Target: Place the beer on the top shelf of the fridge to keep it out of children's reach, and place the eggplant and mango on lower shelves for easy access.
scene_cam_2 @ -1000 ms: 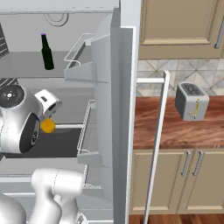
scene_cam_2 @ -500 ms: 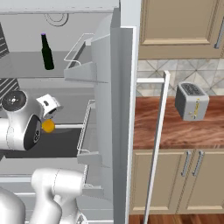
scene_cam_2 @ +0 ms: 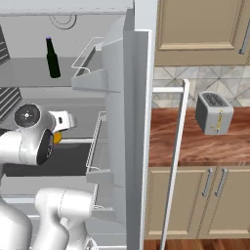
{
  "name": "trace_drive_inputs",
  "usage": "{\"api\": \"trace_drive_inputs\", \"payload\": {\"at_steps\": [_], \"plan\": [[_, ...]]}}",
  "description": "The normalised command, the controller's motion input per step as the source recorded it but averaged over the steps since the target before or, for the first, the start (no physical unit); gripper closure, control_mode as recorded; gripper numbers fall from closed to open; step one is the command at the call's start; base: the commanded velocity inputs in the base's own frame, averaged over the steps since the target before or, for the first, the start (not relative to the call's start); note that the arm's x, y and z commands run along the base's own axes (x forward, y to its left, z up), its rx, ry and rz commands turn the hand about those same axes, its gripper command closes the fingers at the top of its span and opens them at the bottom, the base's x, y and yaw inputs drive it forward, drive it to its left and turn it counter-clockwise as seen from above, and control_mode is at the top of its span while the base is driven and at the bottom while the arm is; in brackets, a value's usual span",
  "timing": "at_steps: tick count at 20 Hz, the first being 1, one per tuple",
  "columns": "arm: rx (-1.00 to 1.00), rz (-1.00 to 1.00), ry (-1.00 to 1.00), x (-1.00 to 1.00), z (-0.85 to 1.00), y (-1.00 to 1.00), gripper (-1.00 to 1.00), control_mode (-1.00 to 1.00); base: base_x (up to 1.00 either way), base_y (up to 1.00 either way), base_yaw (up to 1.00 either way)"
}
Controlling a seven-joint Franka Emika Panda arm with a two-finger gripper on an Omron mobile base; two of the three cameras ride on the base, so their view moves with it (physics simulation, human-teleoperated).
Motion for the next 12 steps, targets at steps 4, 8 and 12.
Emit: {"api": "trace_drive_inputs", "payload": {"at_steps": [4, 8, 12], "plan": [[0.36, -0.05, 0.0, 0.66, -0.01, 0.0, 1.0, -1.0, 0.0, 0.0, 0.0], [0.14, -0.07, 0.0, 0.79, -0.24, 0.05, 1.0, -1.0, 0.0, 0.0, 0.0], [0.01, -0.11, 0.0, 0.71, -0.38, 0.23, 1.0, -1.0, 0.0, 0.0, 0.0]]}}
